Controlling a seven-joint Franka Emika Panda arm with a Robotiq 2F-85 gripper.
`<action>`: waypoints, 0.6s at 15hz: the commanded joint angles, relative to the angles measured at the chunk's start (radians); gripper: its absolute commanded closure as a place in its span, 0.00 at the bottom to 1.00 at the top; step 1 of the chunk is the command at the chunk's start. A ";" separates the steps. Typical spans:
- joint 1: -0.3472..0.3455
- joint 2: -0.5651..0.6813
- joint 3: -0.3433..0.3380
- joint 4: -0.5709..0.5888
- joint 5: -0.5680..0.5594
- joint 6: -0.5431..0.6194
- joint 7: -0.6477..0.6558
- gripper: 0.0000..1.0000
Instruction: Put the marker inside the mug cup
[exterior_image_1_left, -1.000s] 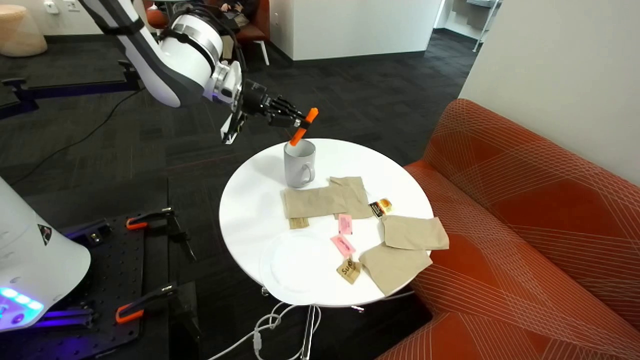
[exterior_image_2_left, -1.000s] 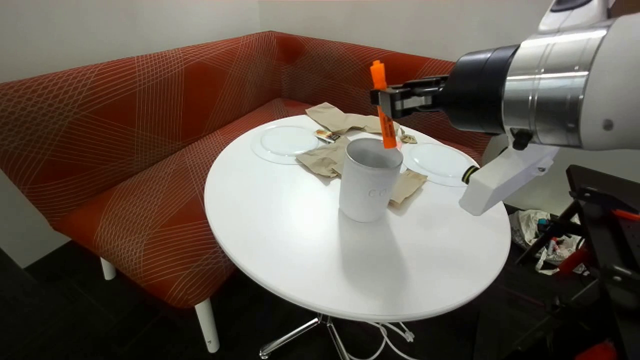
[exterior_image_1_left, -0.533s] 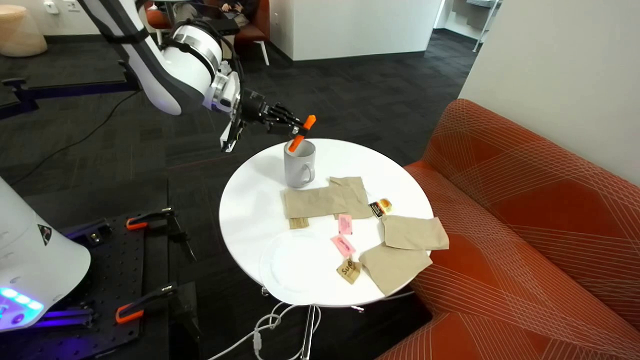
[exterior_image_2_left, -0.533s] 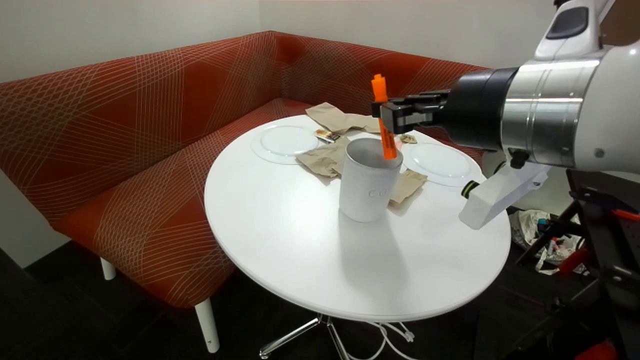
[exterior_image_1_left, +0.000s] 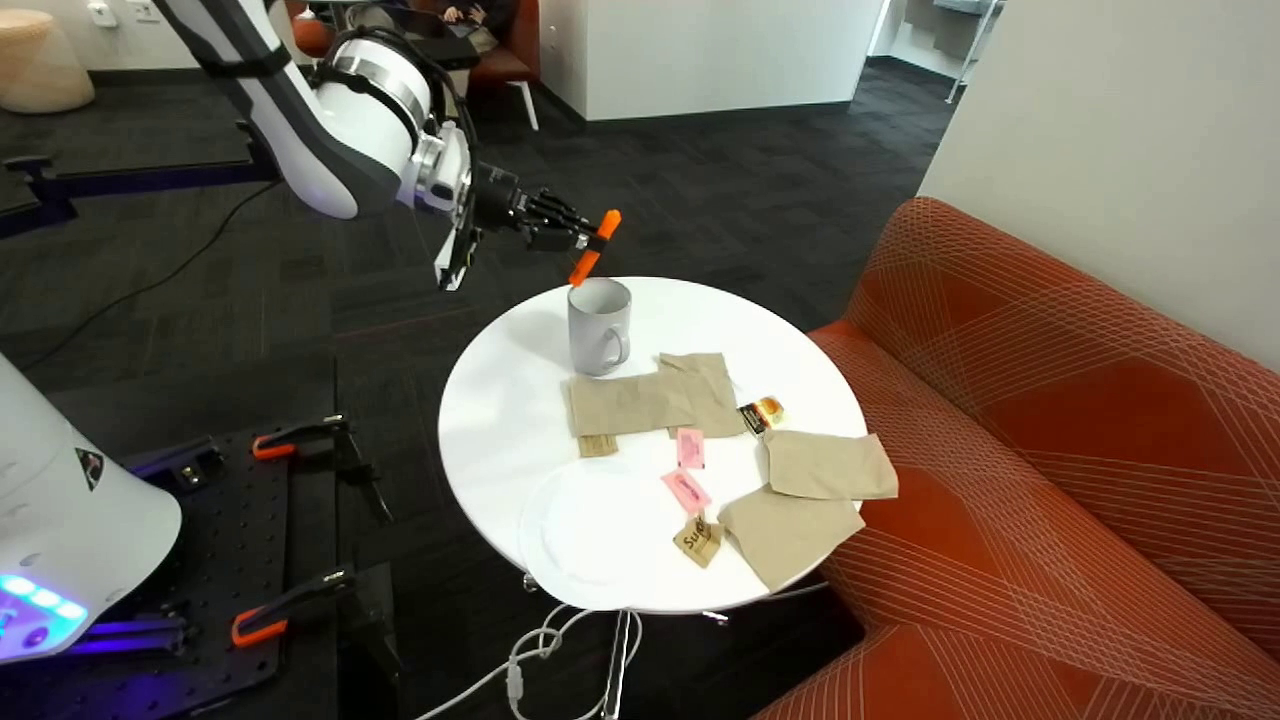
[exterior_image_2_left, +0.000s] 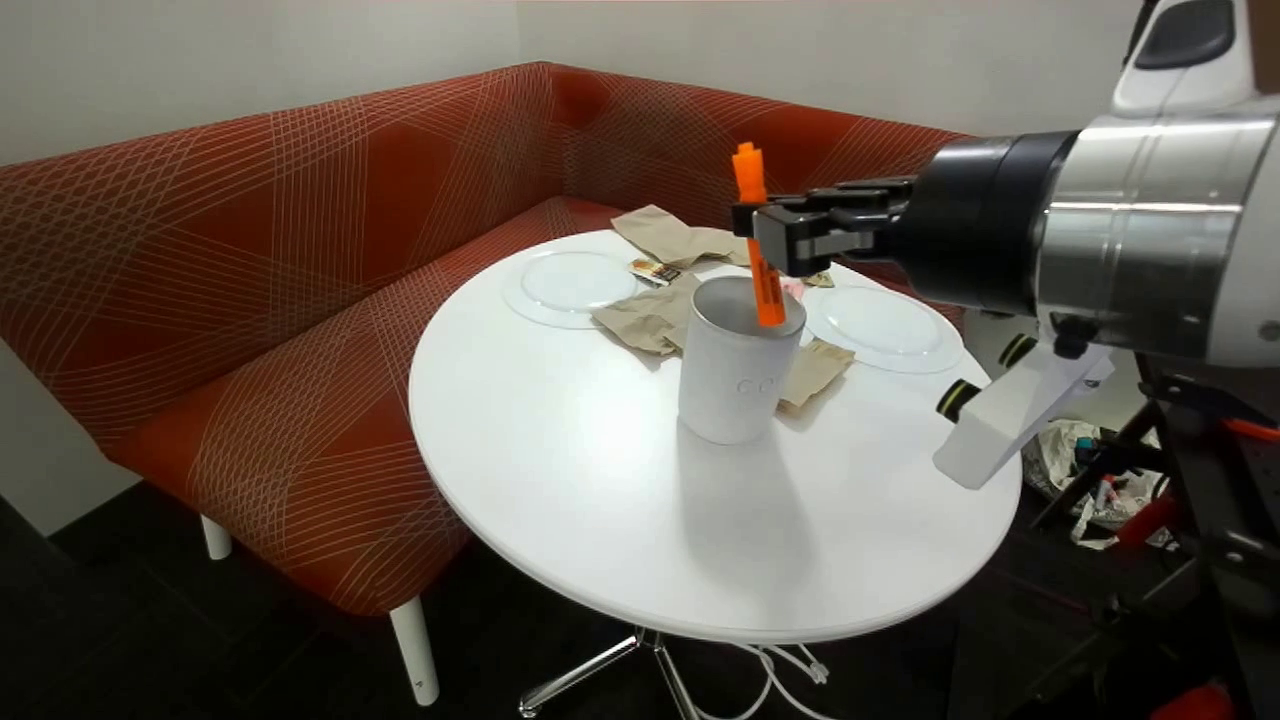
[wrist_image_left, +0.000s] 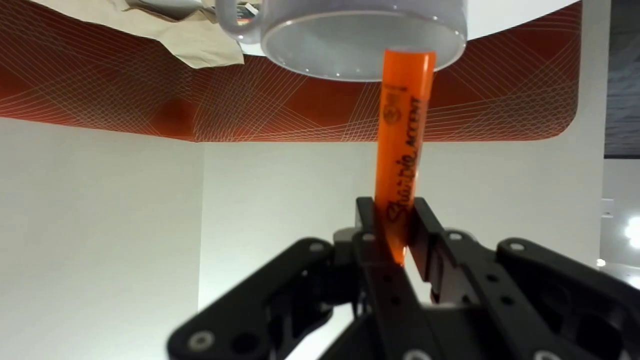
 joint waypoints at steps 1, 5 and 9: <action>0.012 -0.015 0.011 -0.017 0.005 -0.044 0.000 0.95; 0.009 -0.012 0.004 -0.012 0.004 -0.067 0.000 0.95; 0.002 0.009 -0.004 -0.002 -0.002 -0.084 0.000 0.95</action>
